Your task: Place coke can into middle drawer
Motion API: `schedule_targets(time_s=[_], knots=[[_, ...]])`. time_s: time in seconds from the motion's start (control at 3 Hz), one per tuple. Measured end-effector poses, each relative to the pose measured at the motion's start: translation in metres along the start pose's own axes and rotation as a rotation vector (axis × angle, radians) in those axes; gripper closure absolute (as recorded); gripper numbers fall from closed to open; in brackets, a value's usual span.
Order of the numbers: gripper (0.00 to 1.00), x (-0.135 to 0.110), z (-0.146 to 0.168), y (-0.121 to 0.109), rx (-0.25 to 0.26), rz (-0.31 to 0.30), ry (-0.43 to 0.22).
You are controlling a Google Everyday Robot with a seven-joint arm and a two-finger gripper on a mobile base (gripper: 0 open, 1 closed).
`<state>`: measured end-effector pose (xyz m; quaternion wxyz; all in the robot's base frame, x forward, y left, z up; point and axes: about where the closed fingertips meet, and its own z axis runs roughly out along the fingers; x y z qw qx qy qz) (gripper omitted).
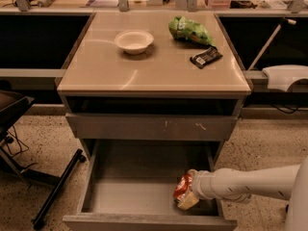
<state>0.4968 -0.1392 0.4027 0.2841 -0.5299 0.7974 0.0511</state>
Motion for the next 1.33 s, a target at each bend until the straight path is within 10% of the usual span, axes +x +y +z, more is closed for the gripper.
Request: schedule_targets(time_s=[0.67, 1.33], knots=[[0.11, 0.0, 0.0, 0.0, 0.0, 0.0, 0.0], [0.0, 0.0, 0.0001, 0.0001, 0.0, 0.0, 0.0]])
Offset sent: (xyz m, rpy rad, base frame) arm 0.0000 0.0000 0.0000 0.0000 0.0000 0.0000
